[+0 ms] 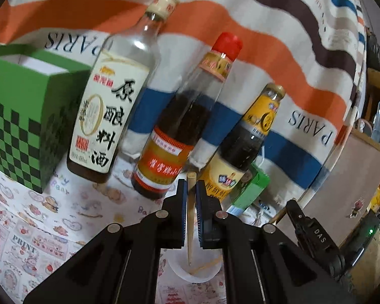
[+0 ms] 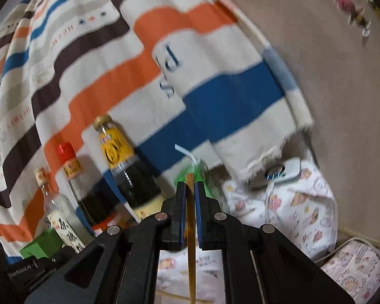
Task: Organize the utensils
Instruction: 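Carry both chopsticks over the clear plastic cup and lower them in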
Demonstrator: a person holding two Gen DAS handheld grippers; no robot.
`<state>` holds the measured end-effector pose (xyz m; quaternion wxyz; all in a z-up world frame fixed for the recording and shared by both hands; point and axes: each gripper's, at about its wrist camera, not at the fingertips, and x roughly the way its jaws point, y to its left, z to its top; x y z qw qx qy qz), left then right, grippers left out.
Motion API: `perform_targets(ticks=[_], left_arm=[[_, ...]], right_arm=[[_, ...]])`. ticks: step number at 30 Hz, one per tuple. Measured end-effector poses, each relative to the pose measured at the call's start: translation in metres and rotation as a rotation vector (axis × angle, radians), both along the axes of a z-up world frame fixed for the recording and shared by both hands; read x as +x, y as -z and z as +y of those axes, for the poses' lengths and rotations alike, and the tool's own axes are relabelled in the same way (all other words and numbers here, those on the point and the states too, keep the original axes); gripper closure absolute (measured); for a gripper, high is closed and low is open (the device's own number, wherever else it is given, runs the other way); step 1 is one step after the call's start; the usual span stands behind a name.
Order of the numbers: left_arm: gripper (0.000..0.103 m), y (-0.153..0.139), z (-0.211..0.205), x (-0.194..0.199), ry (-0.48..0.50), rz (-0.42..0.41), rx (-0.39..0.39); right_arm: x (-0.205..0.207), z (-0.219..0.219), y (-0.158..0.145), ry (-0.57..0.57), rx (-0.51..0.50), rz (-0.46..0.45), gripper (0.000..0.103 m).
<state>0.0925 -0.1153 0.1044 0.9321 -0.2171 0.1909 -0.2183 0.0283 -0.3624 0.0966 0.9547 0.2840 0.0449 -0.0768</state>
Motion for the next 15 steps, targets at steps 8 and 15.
perform_targets(ticks=[8,15], left_arm=[[0.097,0.025,-0.001,0.023,0.023,0.108,0.022],[0.097,0.028,0.007,0.028,0.037,0.142,0.011]], right_arm=[[0.021,-0.008,0.018,-0.047,0.072,0.089,0.095],[0.041,-0.009,0.037,-0.057,0.109,0.195,0.095]])
